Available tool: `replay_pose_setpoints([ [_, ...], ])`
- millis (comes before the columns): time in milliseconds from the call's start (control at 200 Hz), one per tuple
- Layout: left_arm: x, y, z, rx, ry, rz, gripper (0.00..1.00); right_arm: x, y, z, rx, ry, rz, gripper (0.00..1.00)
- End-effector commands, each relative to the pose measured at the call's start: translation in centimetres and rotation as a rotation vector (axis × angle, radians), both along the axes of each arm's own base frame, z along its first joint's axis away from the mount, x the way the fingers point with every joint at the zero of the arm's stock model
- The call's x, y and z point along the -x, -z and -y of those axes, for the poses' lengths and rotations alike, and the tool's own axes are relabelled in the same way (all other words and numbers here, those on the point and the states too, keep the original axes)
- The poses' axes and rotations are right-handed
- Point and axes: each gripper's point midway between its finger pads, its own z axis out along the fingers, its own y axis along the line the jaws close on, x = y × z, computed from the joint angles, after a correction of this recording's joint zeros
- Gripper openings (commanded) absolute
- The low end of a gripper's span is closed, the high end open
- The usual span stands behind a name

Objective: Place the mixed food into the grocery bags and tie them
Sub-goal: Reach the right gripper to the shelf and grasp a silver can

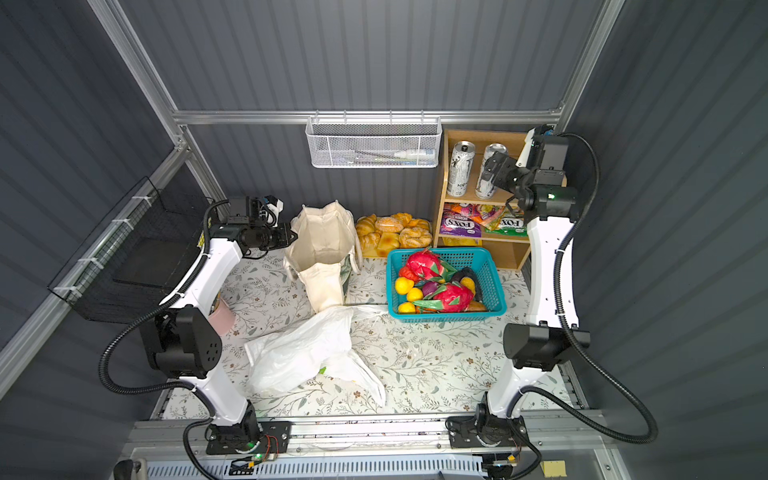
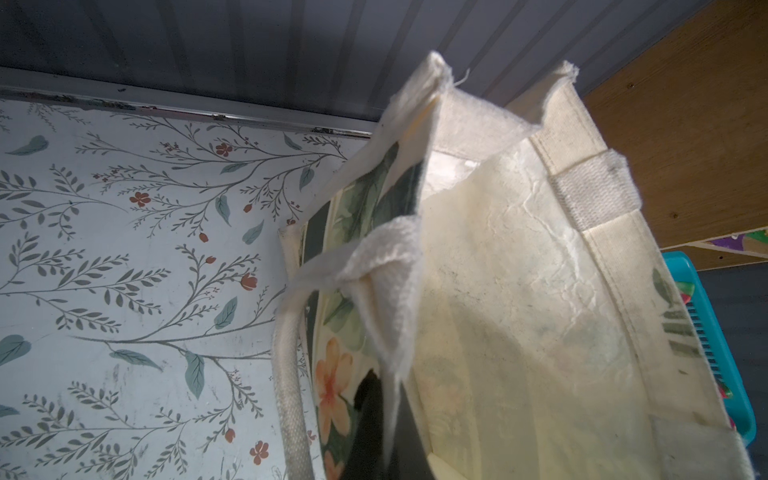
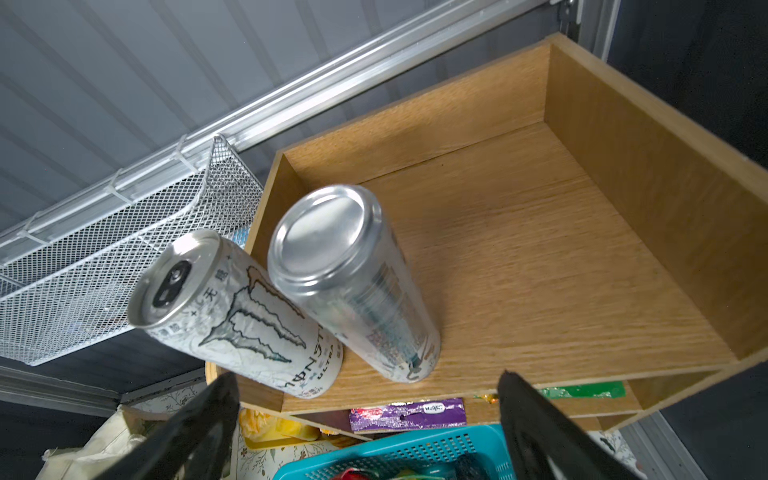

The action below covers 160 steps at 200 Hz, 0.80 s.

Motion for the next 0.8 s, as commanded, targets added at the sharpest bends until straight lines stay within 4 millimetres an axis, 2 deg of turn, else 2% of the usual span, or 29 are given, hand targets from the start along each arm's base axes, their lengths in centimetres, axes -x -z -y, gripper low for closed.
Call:
replay_pose_setpoints([
  [0, -0.3, -0.7, 0.5, 0.027, 0.023, 0.012, 0.0, -0.7, -0.5, -0.4, -0.001, -0.043, 0.019, 0.97],
  [265, -0.5, -0.6, 0.7, 0.035, 0.03, 0.006, 0.0, -3.4, 0.7, -0.7, -0.031, -0.065, 0.031, 0.95],
  [530, -0.8, -0.3, 1.0, 0.053, 0.035, -0.006, 0.0, -5.9, 1.7, -0.1, 0.012, -0.054, 0.037, 0.93],
  [795, -0.9, -0.2, 1.1, 0.059, 0.038, -0.012, 0.0, -6.9, 2.0, 0.0, 0.046, -0.053, 0.052, 0.8],
])
